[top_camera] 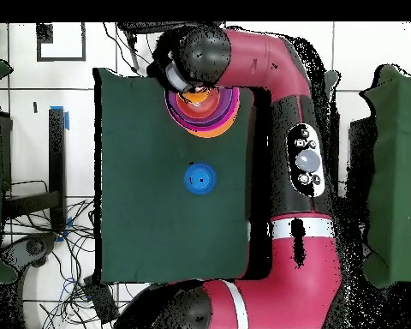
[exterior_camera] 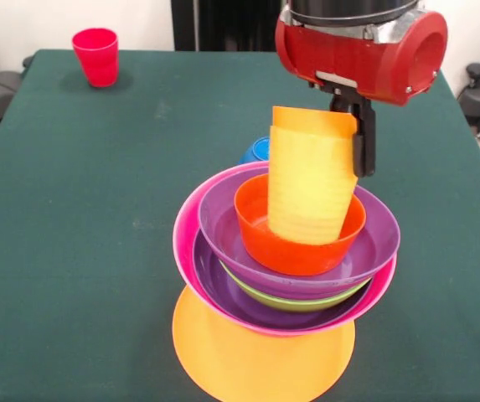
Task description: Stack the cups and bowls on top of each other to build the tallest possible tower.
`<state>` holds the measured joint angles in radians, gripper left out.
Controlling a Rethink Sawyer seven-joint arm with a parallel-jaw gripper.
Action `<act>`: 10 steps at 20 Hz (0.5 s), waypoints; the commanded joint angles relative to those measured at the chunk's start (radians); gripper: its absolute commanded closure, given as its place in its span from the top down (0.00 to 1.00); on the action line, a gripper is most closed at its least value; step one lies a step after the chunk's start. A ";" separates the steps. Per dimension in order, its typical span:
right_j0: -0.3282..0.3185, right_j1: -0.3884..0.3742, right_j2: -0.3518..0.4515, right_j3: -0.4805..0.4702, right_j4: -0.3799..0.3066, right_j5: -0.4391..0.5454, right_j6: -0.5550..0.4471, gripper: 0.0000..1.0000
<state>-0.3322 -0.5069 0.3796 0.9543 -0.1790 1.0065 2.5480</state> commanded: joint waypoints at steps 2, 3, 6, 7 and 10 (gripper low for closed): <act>0.036 0.010 -0.009 -0.031 -0.053 0.176 -0.138 0.00; 0.035 0.012 -0.010 -0.029 -0.050 0.187 -0.139 0.00; 0.029 0.006 -0.017 0.009 -0.049 0.174 -0.139 0.00; 0.027 0.004 -0.020 0.022 -0.052 0.175 -0.141 0.00; 0.023 -0.003 -0.029 0.052 -0.056 0.165 -0.136 0.00</act>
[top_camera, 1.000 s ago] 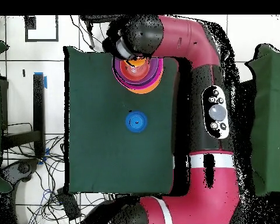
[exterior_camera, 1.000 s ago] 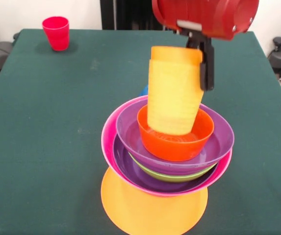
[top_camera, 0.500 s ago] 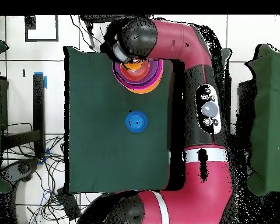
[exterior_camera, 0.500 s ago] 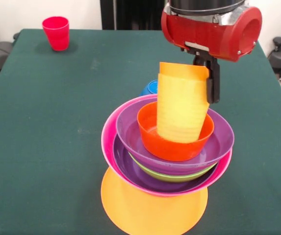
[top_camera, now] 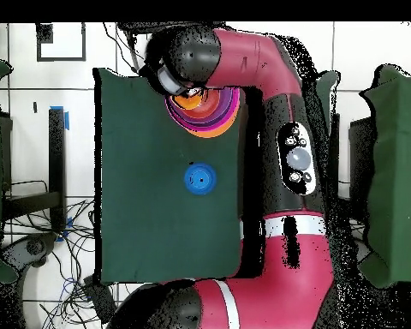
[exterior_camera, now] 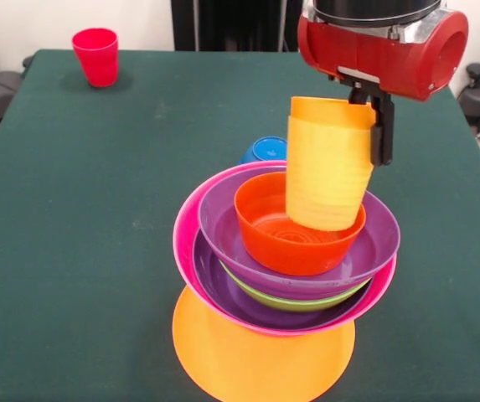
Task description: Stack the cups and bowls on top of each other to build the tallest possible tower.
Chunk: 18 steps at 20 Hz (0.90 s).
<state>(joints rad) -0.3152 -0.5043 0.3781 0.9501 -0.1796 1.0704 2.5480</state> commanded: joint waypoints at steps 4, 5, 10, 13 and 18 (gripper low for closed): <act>0.005 -0.011 -0.033 0.081 -0.058 0.087 -0.133 0.00; 0.004 -0.013 -0.033 0.088 -0.057 0.081 -0.134 0.00; 0.000 -0.010 -0.036 0.111 -0.056 0.048 -0.135 0.00; -0.002 -0.007 -0.036 0.129 -0.059 0.025 -0.137 0.00; -0.005 -0.006 -0.038 0.170 -0.062 -0.014 -0.129 0.00</act>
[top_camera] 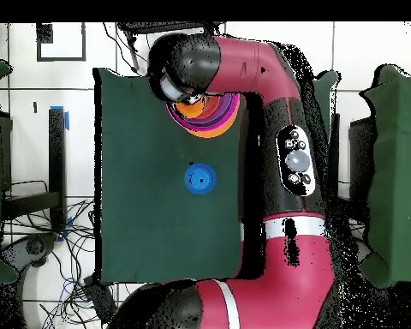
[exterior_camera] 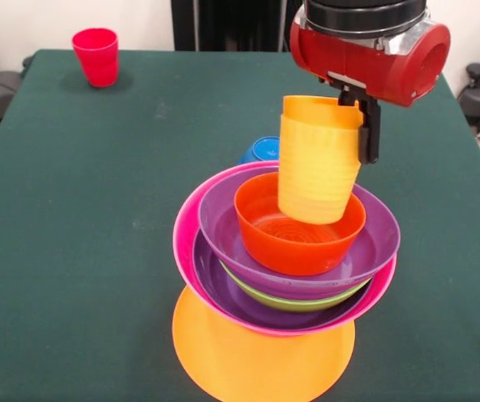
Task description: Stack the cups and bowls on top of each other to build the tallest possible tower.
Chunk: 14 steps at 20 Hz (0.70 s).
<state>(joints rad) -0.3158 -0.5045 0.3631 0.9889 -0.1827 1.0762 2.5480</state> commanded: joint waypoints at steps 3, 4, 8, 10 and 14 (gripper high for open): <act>-0.008 0.001 -0.020 0.138 -0.064 -0.035 -0.133 0.00; -0.010 0.003 -0.018 0.138 -0.066 -0.041 -0.136 0.00; -0.013 0.008 -0.016 0.148 -0.074 -0.066 -0.135 0.00; -0.015 0.011 -0.013 0.146 -0.075 -0.072 -0.136 0.00; -0.018 0.023 -0.007 0.132 -0.079 -0.088 -0.141 0.00</act>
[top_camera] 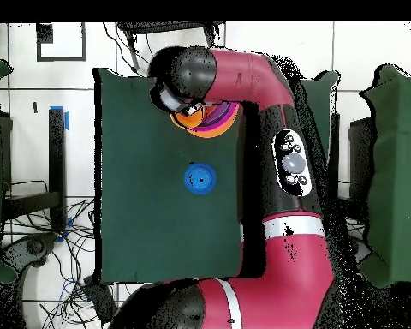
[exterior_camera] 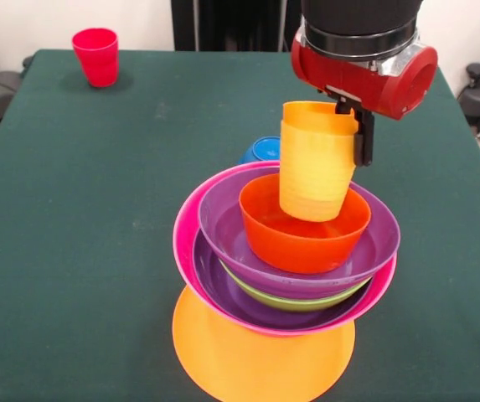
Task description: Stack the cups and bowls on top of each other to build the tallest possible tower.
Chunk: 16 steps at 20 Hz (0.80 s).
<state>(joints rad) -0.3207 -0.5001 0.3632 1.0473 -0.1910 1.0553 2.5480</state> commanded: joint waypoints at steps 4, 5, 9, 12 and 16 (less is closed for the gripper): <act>-0.012 0.036 -0.002 0.035 -0.073 -0.047 -0.156 0.00; -0.012 0.038 -0.002 0.026 -0.074 -0.040 -0.158 0.00; -0.011 0.045 0.002 0.008 -0.075 -0.026 -0.165 0.00; -0.010 0.050 0.005 -0.010 -0.076 -0.014 -0.169 0.00; -0.007 0.061 0.008 -0.036 -0.082 0.005 -0.184 0.00</act>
<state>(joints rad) -0.3257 -0.4679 0.3632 1.0305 -0.2018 1.0382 2.5480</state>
